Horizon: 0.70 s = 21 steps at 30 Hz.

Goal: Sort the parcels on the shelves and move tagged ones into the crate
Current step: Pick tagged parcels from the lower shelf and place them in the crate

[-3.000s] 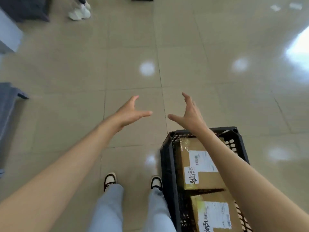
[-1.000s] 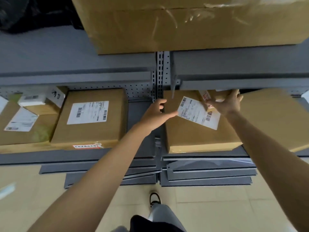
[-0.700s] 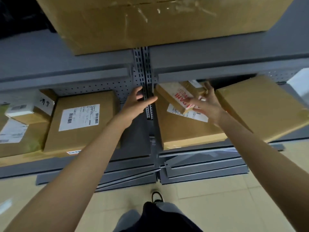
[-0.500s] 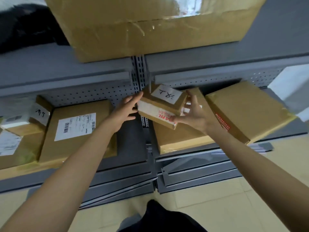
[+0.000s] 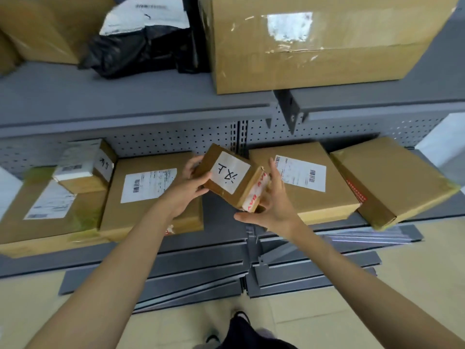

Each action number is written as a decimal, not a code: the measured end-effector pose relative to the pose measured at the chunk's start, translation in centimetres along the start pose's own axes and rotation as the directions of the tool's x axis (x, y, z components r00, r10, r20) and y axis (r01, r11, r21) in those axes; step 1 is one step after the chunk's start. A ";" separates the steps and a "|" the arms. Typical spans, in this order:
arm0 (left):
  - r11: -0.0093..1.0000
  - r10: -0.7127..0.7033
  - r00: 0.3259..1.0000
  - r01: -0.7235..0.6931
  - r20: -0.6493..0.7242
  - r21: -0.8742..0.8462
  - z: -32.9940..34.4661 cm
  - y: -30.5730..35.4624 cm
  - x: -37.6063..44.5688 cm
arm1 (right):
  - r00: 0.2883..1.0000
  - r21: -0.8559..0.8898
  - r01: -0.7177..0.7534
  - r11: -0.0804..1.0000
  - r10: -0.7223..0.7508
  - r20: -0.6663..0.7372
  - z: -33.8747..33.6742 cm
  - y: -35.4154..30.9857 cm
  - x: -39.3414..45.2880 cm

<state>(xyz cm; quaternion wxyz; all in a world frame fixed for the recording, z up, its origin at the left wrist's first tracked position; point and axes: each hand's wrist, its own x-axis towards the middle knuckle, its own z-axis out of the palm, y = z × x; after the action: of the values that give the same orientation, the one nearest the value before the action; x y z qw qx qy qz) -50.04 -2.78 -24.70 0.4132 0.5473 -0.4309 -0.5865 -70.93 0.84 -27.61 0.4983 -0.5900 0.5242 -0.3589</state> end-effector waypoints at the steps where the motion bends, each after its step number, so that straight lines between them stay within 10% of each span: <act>1: 1.000 -0.010 1.000 0.010 -0.008 -0.001 -0.4 -0.3 -0.3 | 0.999 0.011 -0.009 1.000 0.009 -0.034 0.9 0.1 -0.5; 21: 0.985 -0.108 0.978 0.129 0.180 -0.114 -1.0 -6.0 -1.0 | 0.953 -0.362 -0.025 0.932 -0.088 -0.290 5.1 2.2 -1.5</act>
<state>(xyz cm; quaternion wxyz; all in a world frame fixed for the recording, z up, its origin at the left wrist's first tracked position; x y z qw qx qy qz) -49.06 -0.15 -30.23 0.3719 0.4922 -0.3942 -0.6811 -66.98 3.47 -30.86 0.2897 -0.6181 0.6413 -0.3504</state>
